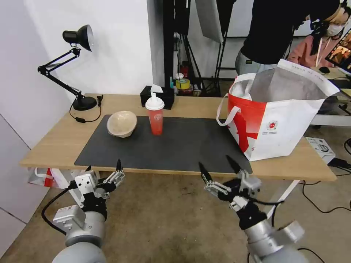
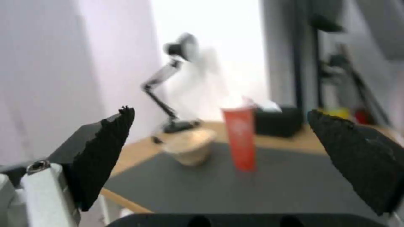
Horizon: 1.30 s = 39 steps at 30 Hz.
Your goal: Pick up the trash from the table and place it into the takeout bag.
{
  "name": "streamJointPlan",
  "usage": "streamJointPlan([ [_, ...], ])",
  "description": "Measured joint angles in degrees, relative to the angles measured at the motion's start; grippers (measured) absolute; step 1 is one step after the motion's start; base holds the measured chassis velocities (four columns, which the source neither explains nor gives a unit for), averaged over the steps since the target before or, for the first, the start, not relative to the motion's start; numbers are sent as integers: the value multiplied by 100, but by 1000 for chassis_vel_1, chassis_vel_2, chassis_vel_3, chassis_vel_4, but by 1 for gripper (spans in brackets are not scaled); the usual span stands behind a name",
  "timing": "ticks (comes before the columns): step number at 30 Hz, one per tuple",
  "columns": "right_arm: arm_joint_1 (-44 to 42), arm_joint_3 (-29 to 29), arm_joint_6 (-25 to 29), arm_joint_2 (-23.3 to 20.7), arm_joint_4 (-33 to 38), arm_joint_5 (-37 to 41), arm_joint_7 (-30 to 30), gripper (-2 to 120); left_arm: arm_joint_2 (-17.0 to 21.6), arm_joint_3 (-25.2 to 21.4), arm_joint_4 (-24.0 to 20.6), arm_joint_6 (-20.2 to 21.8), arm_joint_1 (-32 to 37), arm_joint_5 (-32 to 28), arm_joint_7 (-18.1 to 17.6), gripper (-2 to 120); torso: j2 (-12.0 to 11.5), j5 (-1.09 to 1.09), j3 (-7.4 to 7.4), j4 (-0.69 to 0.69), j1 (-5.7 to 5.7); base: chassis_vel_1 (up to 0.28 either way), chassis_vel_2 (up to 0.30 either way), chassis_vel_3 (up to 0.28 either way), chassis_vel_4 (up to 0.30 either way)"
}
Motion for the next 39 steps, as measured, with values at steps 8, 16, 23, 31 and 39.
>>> streamJointPlan([
  [8,1400,-289,-1135,-435,100,1612,-468,100,-62,-24,-3,-5,21,10,2,100,0,1,0,-1,0,0,0,0,0],
  [16,3120,-815,-3622,-415,163,3249,910,100,-237,40,34,-46,111,185,47,100,-1,1,0,-1,0,0,0,0,0],
  [23,4079,-1425,-4095,-138,-197,3601,1368,100,-238,4,19,-63,168,217,52,100,0,-1,0,-1,0,0,0,0,0],
  [31,4744,-2021,-4057,284,-771,3453,1493,100,-239,-13,15,-63,176,219,51,100,0,0,0,-1,0,0,0,0,0],
  [39,5115,-2288,-3888,565,-1220,3342,1473,100,-265,-13,32,-63,162,219,48,100,0,0,0,-1,0,0,0,0,0],
])
